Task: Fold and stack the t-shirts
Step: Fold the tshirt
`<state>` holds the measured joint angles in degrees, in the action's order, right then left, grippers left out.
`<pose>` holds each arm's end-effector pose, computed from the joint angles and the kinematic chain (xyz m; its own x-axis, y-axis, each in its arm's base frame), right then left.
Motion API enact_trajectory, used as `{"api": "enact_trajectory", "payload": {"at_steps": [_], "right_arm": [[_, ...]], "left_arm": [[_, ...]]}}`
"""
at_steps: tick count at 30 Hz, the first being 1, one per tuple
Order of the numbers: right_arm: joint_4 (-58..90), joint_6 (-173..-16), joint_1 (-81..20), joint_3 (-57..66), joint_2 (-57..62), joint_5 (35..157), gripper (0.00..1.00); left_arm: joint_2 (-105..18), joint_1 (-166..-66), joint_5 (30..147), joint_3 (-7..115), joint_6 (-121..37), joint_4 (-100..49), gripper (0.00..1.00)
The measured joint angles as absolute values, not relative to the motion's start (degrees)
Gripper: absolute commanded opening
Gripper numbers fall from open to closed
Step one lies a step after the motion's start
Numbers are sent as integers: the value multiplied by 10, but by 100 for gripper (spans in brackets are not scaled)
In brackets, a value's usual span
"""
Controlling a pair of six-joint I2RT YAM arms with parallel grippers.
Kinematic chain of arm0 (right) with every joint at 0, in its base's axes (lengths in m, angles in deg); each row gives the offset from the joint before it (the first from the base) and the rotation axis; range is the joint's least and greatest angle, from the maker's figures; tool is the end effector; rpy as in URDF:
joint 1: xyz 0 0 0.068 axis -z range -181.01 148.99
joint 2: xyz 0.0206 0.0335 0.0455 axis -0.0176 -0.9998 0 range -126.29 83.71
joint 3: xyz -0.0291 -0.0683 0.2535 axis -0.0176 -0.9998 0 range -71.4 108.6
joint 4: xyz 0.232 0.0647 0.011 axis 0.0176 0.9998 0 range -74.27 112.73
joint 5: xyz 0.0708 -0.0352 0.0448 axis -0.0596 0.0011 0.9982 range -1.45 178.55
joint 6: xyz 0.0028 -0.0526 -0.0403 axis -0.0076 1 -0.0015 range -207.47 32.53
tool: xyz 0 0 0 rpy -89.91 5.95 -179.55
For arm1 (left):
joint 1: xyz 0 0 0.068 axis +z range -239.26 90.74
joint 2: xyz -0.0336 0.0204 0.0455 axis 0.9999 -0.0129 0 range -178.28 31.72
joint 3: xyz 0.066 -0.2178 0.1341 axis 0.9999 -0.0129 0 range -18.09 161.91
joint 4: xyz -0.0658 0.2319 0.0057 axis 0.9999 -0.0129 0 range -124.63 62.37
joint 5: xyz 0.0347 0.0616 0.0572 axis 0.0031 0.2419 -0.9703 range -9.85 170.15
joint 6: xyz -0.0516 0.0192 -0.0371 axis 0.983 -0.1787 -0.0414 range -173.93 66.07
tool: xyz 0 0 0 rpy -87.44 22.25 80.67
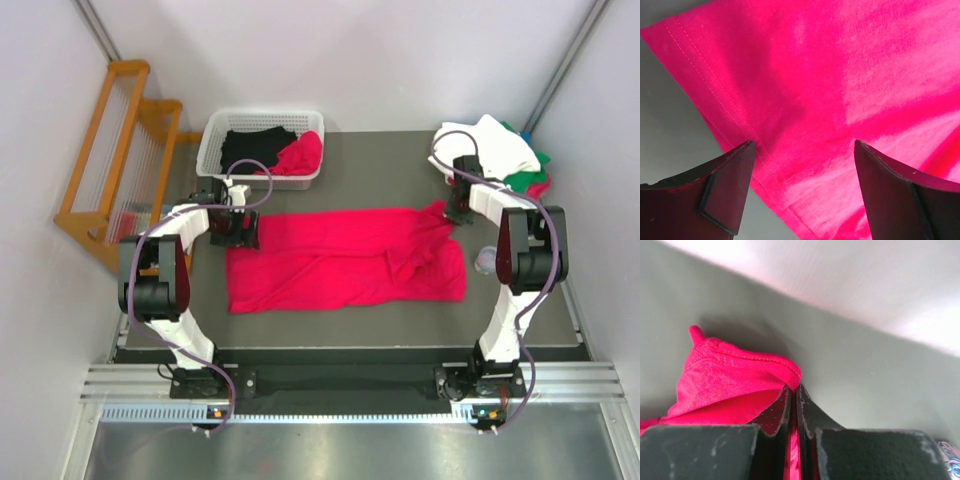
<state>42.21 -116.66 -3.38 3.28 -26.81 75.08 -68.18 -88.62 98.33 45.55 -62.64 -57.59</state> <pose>0.3838 0.0035 0.1595 -0.7393 0.4441 -0.5062 0.4908 0.8700 0.0463 0.3294 -0.0128 0.1676 -0.8870 0.1340 -0.4418 0.2524 0.9420 -0.2211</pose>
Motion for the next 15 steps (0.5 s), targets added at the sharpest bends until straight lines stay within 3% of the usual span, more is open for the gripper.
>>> {"api": "enact_trajectory", "payload": {"at_steps": [10, 11, 14, 15], "right_arm": [[428, -1166, 4, 64, -280, 778, 0], [428, -1166, 6, 72, -286, 780, 4], [429, -1168, 7, 91, -303, 789, 34], [428, -1167, 7, 93, -306, 792, 36]], "left_arm": [[-682, -886, 988, 456, -626, -577, 85], [-682, -887, 988, 456, -626, -577, 85], [-682, -888, 987, 456, -626, -577, 85], [-682, -889, 988, 456, -626, -577, 85]]}}
